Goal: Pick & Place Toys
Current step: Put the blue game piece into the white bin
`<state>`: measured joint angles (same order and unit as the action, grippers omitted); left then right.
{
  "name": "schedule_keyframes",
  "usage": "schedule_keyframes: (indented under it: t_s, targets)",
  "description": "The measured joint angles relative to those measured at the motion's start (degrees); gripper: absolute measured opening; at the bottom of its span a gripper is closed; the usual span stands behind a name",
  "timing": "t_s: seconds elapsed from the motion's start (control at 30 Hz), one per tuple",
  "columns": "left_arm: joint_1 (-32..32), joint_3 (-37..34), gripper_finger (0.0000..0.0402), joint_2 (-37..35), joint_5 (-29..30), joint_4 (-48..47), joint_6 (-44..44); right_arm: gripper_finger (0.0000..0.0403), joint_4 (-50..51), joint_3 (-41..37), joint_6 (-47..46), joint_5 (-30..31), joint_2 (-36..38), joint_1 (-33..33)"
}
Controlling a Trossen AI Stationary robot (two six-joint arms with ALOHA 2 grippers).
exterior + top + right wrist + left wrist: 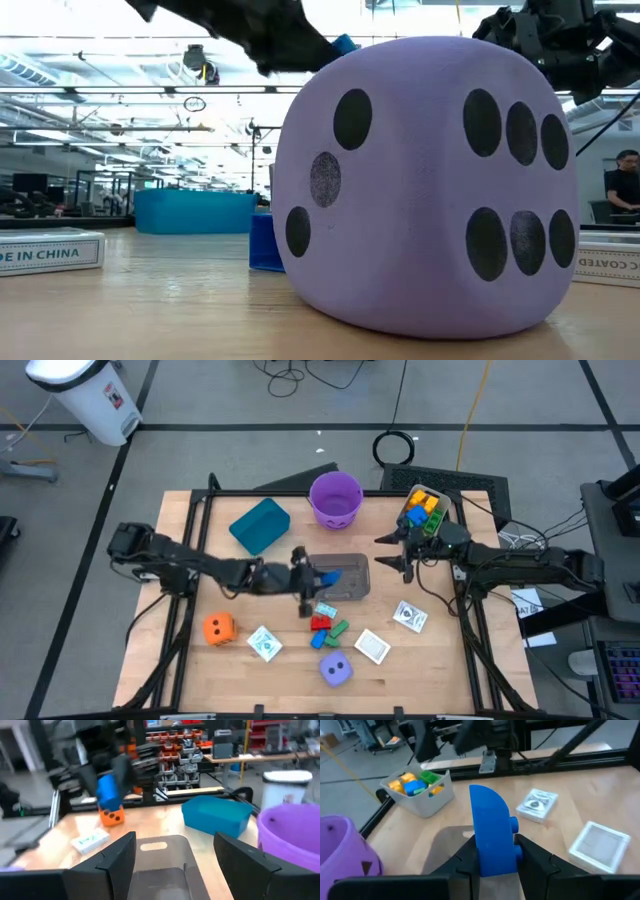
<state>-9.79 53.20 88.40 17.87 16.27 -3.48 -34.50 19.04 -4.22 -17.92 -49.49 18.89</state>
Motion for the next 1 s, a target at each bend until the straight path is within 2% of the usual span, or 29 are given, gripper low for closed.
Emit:
schedule_keyframes:
  t_s: [0.17, 0.33, 0.53, 0.7, 0.87, 1.0]
  targets:
    - [5.8, 0.1, 0.0106, 3.8, -7.0, 9.2, -0.6, 0.0242, -2.1, 0.0, 6.5, 0.6, -3.2, -4.7]
    - [8.4, 1.5, 0.0103, 9.1, -13.4, 14.6, -0.6, 0.0242, -10.8, 0.1, 6.4, 6.1, -9.4, -8.8]
    - [8.5, 2.3, 0.0106, 11.1, -13.9, 14.5, -0.5, 0.0242, -20.9, 1.1, 3.7, 5.7, -17.8, -10.1]
    - [7.5, 2.3, 0.011, 11.0, -13.6, 14.3, -2.1, 0.0242, -21.4, 4.3, 1.8, 5.0, -24.1, -10.1]
    - [7.3, 2.3, 0.01, 11.0, -13.9, 14.0, -2.2, 0.0242, -21.6, 7.6, 1.3, -2.7, -29.0, -10.4]
    - [7.5, 2.3, 0.0113, 11.0, -13.8, 13.7, -2.0, 0.0238, -21.3, 8.7, 1.3, -2.5, -30.7, -10.8]
